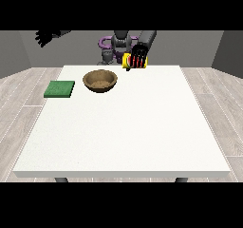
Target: Pick the cup and pour the ball into the bowl, then pick the bowl and place it on the pad
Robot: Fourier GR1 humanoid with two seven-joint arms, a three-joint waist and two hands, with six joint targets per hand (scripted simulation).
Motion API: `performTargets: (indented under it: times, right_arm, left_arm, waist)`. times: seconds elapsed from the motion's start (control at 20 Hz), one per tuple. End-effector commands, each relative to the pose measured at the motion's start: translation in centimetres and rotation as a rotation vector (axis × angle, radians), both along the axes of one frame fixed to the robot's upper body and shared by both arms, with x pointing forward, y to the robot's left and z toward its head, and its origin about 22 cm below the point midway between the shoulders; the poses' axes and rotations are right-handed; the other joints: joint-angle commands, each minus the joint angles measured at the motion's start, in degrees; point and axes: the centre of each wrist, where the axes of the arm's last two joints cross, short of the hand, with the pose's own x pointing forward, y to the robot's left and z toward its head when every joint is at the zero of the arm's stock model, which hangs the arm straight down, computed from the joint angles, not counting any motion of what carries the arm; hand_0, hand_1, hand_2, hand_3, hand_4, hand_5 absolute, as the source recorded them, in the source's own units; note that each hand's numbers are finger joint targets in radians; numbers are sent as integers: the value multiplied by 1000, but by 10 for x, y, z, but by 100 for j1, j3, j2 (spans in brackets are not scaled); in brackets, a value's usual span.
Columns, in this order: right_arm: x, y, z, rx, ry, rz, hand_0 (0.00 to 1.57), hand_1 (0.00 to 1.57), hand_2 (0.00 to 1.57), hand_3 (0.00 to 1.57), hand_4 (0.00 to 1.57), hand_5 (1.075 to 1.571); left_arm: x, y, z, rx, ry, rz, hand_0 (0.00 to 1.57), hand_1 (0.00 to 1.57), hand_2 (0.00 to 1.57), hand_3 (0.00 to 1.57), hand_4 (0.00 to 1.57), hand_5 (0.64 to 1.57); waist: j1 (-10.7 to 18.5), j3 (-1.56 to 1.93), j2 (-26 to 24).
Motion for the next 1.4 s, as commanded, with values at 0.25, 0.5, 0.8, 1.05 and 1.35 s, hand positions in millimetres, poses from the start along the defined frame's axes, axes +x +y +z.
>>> performTargets:
  times: [0.25,0.5,0.8,1.05,1.35]
  right_arm:
    - [13,7,-17,28,1,17,0,0,0,0,657,1562]
    - [10,-11,-10,21,-20,22,0,0,0,0,669,1561]
    - [33,24,-13,20,-7,72,0,0,0,0,691,1563]
    - [18,14,-26,6,53,-23,0,0,0,0,701,1570]
    - [20,23,-22,47,25,-13,0,0,0,0,711,1570]
  left_arm:
    - [-20,-73,16,198,-9,19,799,799,1571,1211,948,1569]
    - [-23,-92,31,374,-16,-4,415,415,1508,1286,702,1565]
    - [-28,-123,68,515,19,-79,0,0,1201,1497,895,1570]
    - [-25,-106,79,294,-57,-76,0,0,1187,1430,754,1563]
    - [-26,-41,58,-218,-54,14,1018,1018,1545,1223,1232,1563]
  waist:
    - [-46,-12,76]
    - [-167,-11,96]
    - [-316,-15,90]
    - [310,-18,33]
    - [424,-53,556]
